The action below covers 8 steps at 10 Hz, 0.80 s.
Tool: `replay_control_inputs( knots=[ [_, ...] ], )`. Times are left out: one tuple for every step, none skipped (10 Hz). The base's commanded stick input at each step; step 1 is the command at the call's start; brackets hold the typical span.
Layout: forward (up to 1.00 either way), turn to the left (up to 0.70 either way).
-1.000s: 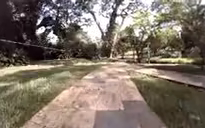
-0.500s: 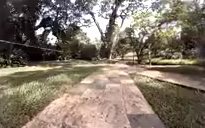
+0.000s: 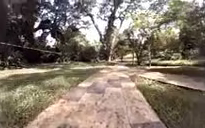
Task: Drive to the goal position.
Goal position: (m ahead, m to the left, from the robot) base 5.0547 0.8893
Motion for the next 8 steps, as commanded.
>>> replay_control_inputs(
  knots=[
    [0.70, 0.00],
    [0.70, 0.00],
    [0.70, 0.00],
    [0.70, 0.00],
    [0.70, 0.00],
    [0.70, 0.00],
    [0.70, 0.00],
    [0.70, 0.00]
  ],
)
